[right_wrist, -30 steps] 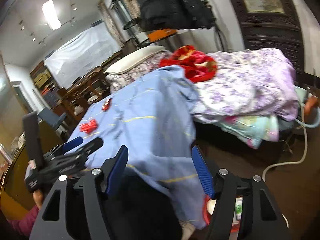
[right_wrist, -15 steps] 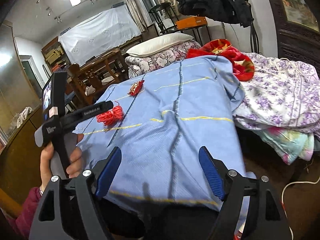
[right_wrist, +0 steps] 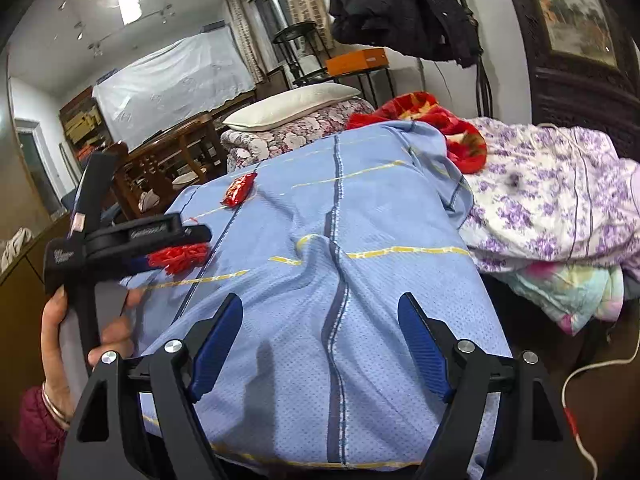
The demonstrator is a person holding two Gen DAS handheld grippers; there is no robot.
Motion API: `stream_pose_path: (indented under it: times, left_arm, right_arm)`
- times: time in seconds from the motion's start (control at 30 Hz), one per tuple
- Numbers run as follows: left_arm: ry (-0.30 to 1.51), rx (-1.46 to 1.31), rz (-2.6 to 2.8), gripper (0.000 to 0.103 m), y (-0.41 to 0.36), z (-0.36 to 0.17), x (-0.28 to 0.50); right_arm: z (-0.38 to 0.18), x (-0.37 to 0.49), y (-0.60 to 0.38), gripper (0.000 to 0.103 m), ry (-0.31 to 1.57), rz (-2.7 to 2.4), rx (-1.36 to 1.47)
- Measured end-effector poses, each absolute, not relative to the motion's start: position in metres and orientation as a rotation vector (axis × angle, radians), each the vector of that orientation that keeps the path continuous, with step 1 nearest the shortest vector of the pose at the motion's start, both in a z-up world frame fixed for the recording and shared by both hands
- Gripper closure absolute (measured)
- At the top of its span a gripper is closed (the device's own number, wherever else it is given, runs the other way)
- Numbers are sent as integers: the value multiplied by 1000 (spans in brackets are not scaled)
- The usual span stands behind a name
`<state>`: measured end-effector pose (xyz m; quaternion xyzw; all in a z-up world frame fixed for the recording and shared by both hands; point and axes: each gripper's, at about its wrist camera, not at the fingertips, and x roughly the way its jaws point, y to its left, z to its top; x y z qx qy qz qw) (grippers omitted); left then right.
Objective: Collect trash
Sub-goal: 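Move both tools back over the bed toward the red yarn tassel, then grasp the red yarn tassel with the left tool, then grasp the red snack packet with the right tool while the left tool holds the tassel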
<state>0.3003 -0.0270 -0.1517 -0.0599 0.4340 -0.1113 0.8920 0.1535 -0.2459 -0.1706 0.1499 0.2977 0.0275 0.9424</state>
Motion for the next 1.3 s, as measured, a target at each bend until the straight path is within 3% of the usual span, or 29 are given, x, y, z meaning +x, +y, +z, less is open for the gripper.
stream_pose_path:
  times: [0.77,0.8,0.9,0.97,1.3]
  left_arm:
    - [939,44,-139,8,-47,-158,298]
    - [933,32,-148,9,-45,-157,297]
    - [905,10,-180,28,-42,-153,293]
    - [892,12,-228,52,-42,-150,289]
    - [710,-162,-175,55,24,-125,280]
  right_arm:
    - [-178,157,-255,24,615,61,391]
    - [-178,157,-255,24,616,62,390]
    - [-179,157,-254,23,616,60,387]
    - [-179,157,-253,23,616,59,385]
    - [-176,159,-250,23,626,53,366]
